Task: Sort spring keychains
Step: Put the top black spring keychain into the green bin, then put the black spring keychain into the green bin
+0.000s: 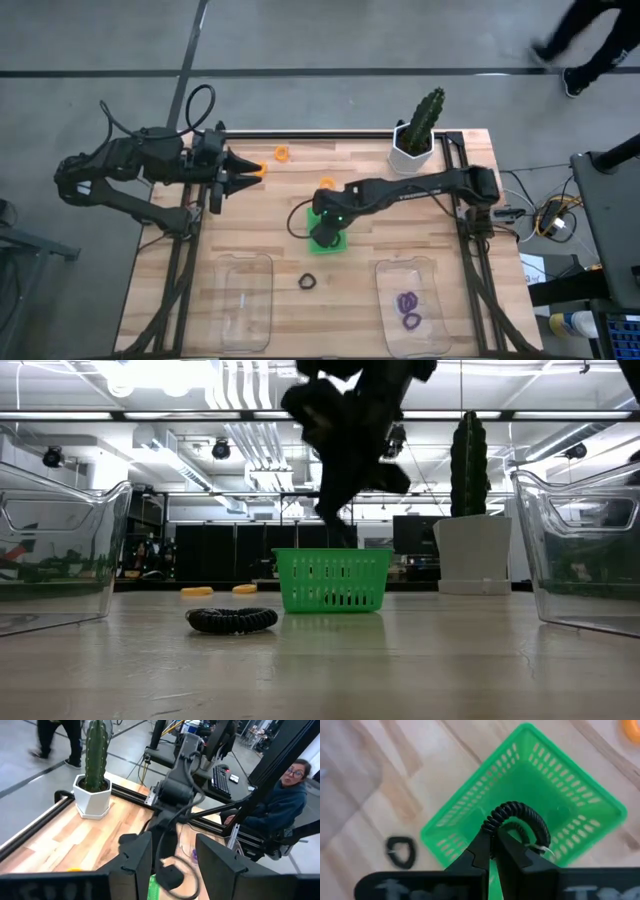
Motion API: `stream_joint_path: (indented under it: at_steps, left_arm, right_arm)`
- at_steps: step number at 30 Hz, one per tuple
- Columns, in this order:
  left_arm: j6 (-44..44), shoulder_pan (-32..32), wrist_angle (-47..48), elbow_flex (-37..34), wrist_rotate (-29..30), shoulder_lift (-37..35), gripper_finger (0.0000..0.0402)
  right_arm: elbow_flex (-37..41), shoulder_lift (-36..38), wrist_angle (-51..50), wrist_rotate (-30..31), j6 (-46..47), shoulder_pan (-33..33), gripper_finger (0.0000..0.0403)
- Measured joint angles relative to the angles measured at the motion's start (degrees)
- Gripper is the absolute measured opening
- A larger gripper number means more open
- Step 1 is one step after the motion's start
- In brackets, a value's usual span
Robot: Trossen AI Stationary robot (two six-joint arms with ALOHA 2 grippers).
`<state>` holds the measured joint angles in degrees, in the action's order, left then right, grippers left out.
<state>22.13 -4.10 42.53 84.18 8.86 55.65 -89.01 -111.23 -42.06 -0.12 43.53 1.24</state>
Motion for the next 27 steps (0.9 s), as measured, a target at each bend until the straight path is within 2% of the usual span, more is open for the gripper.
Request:
stream_joint_path:
  at_steps: [7, 10, 20, 23, 27]
  left_arm:
    - [1.15, 0.0, 0.06, -0.02, 0.0, 0.84, 0.0145]
    - [2.96, 0.0, 0.06, -0.02, 0.01, 1.2, 0.0145]
    - [3.68, 0.0, 0.76, -0.08, -0.02, 2.01, 0.0145]
    - [4.76, 0.0, 2.23, -0.09, -0.1, 2.07, 0.0145]
    - [5.51, 0.0, 6.08, -0.09, -0.5, 2.09, 0.0145]
  right_arm:
    - [-1.17, -5.14, 1.08, -0.09, -0.5, -0.08, 0.0012]
    - [-1.62, -6.49, 1.82, -0.46, -0.68, -0.06, 0.0025]
    - [-4.22, -6.26, 4.96, -1.29, 1.28, 0.07, 0.0161]
    - [-5.71, -6.26, 4.91, -3.16, 1.49, 0.32, 0.0185]
    - [-9.04, -6.13, 4.96, -6.36, -2.79, 2.37, 0.0194]
